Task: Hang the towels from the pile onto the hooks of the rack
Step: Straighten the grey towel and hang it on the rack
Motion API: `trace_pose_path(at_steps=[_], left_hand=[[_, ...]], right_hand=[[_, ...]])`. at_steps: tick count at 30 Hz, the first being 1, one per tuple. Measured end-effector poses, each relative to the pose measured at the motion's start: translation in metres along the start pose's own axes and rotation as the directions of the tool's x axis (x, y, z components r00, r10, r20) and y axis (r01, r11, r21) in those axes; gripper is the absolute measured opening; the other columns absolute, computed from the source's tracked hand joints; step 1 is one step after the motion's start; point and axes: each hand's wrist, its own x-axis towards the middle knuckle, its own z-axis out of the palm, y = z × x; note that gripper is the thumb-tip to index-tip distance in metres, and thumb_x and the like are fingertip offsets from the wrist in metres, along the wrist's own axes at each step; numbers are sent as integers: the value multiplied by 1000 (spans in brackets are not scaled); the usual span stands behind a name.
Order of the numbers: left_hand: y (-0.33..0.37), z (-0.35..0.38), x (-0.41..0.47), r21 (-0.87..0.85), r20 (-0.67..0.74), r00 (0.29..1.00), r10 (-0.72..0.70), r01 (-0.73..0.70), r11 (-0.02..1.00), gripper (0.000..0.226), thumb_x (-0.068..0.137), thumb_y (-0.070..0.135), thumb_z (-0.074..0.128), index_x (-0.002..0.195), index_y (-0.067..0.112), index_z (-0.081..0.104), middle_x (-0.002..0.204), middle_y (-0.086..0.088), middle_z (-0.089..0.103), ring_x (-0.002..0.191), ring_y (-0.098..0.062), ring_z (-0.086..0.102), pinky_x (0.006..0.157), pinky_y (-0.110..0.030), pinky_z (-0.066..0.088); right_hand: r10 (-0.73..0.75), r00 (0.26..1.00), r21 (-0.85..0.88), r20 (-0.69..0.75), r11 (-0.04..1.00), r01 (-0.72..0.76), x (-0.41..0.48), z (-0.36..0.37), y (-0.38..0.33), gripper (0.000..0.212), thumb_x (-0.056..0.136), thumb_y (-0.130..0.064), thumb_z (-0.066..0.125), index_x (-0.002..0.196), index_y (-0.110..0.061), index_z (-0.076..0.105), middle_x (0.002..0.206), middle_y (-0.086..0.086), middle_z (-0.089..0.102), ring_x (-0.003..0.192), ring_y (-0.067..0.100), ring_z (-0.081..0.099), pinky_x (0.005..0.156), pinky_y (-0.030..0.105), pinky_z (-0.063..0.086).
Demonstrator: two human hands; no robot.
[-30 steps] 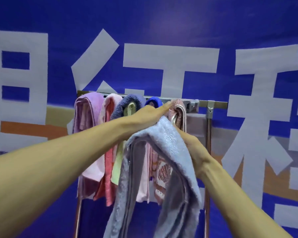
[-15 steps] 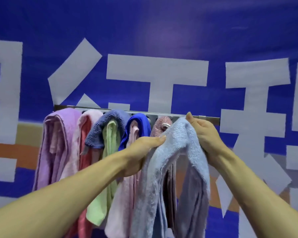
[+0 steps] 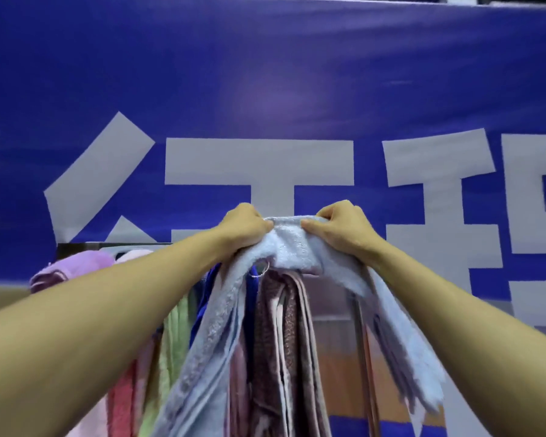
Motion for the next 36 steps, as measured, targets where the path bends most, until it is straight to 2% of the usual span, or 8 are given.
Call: trace_pose_path(at_steps=[6,10,12,17,21,26,31,36], left_hand=[[-11,28,14,407,-6,993,116,-103,907,20,85,21,57,99,6,57,107,-15,61,95,-37,59,76,-40,52],[-28,28,6,428,24,975,222,-211,879,19,88,26,57,101,14,53,111,-8,54,101,-31,54,87,-40,45],[-35,25,-4,493,-8,954,300,-258,831,14,90,29,54,98,18,58,109,-6,52,103,-28,53,91,-40,39],[-45,26,-32,741,101,900,423,-352,572,25,83,24,50,99,17,68,109,-3,50,104,-24,47,103,-39,28],[-47,36,-53,846,246,846,474,-425,320,30,84,21,47,107,12,63,122,-6,45,118,-28,37,109,-46,17],[-53,48,-82,847,380,848,369,-479,230,32,90,20,43,112,8,64,125,-12,50,127,-31,33,113,-49,10],[-64,61,-103,800,415,844,341,-517,305,29,91,24,42,103,10,65,111,-8,61,114,-27,47,116,-48,9],[-68,62,-121,645,202,921,334,-381,662,21,82,19,46,81,7,63,95,-19,67,93,-38,58,85,-38,39]], right_hand=[[-59,993,-553,-100,833,-6,5,44,8,38,88,-26,54,59,-16,32,69,2,46,63,29,42,54,31,27],[-329,936,-783,-122,612,113,-20,56,14,10,83,-6,59,83,-12,50,83,6,56,62,32,61,43,28,10],[-396,901,-798,-178,594,103,-33,60,17,26,63,2,74,77,-10,55,72,8,53,47,27,52,41,21,1],[-526,836,-825,-154,534,184,-54,67,28,17,64,-1,73,73,-8,60,79,12,56,60,28,52,41,27,25],[-426,887,-758,-180,634,151,-67,75,26,17,71,-1,69,80,-10,58,81,11,57,66,31,57,44,32,34],[-75,997,-378,-21,924,61,-73,82,37,13,91,-17,46,85,-16,57,89,7,62,83,36,58,62,37,45],[163,976,-83,143,985,-153,-91,84,44,28,89,-12,42,65,0,48,63,16,51,65,36,48,56,35,42],[222,926,132,306,953,-273,-115,75,39,28,91,-17,51,87,3,69,84,17,71,72,18,66,56,25,58]])
